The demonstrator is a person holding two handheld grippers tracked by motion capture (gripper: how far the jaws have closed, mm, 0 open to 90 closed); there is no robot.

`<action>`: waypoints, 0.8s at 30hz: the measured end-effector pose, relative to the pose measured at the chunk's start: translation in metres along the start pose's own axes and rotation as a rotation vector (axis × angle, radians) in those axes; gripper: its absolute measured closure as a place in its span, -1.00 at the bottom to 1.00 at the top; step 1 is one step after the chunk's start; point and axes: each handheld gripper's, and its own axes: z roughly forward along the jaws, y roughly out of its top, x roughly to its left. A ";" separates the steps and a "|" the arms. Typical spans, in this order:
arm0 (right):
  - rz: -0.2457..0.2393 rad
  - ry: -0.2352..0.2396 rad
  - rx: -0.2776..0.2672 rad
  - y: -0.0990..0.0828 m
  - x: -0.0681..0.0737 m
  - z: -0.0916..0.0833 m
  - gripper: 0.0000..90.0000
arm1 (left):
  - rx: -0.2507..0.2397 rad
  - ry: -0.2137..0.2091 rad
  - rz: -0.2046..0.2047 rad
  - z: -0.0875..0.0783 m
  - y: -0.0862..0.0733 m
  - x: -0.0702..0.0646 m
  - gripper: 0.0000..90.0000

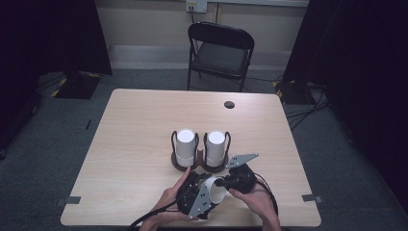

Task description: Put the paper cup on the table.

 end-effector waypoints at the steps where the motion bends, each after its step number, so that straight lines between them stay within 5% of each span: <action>1: 0.009 0.000 -0.005 0.000 0.000 0.000 0.93 | 0.001 0.003 0.006 0.001 0.000 0.001 -0.68; 20: 0.083 0.028 0.020 0.003 -0.005 0.006 0.97 | 0.022 0.046 0.044 0.009 0.010 -0.003 -0.59; 24: 0.096 0.020 -0.004 0.002 -0.008 0.003 0.97 | -0.004 0.038 0.017 0.010 0.008 0.001 -0.54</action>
